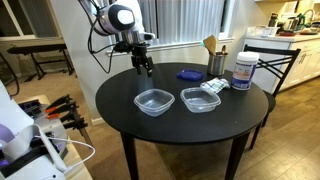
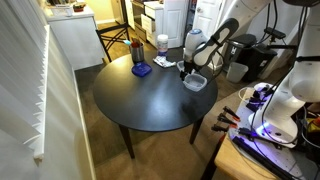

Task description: Pick up the plastic bowl on the left and put it inside the plastic bowl on he right

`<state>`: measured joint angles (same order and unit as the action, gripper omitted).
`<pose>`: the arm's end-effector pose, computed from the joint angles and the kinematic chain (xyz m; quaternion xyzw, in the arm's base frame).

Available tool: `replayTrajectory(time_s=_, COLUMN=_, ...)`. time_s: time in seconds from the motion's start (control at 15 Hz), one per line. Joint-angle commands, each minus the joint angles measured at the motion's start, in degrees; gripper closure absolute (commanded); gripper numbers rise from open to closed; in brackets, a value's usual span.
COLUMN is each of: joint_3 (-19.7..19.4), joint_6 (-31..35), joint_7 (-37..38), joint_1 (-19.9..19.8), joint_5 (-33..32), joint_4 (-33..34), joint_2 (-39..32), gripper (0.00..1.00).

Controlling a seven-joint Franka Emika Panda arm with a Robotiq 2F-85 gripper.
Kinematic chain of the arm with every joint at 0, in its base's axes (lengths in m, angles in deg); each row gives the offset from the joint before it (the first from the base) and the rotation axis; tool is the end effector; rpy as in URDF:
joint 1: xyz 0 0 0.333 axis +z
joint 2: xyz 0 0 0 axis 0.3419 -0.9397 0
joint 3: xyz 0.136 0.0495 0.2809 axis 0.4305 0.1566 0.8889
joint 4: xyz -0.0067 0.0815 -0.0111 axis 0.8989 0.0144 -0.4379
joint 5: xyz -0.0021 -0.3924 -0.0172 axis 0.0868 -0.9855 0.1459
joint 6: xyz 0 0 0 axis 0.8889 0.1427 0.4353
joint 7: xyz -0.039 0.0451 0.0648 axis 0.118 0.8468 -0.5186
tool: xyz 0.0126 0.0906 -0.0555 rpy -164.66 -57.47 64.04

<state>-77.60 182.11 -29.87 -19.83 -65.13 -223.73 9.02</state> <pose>0.5195 -0.0339 0.2025 0.9974 -0.0263 0.0332 0.0589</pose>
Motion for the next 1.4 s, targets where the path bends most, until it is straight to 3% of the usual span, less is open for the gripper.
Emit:
replayTrajectory(time_s=0.0, joint_3=-2.71, joint_6=4.10, joint_7=0.25, joint_1=-0.34, joint_5=0.86, joint_4=-0.49, joint_2=-3.76, gripper=0.00)
replayTrajectory(time_s=0.53, joint_3=-2.19, joint_6=13.35, joint_7=-3.07, joint_1=-3.97, joint_5=7.51, joint_4=2.57, joint_2=-13.21, gripper=0.00)
replayTrajectory(time_s=0.6, joint_3=-1.24, joint_6=13.95, joint_7=-3.76, joint_1=-4.75, joint_5=8.56, joint_4=3.02, joint_2=-13.80, gripper=0.25)
replayTrajectory(time_s=0.67, joint_3=-0.70, joint_6=14.53, joint_7=-4.21, joint_1=-5.17, joint_5=9.29, joint_4=3.28, joint_2=-14.29, gripper=0.26)
replayTrajectory(time_s=1.33, joint_3=1.84, joint_6=17.02, joint_7=-5.10, joint_1=-6.47, joint_5=11.60, joint_4=4.05, joint_2=-14.86, gripper=0.91)
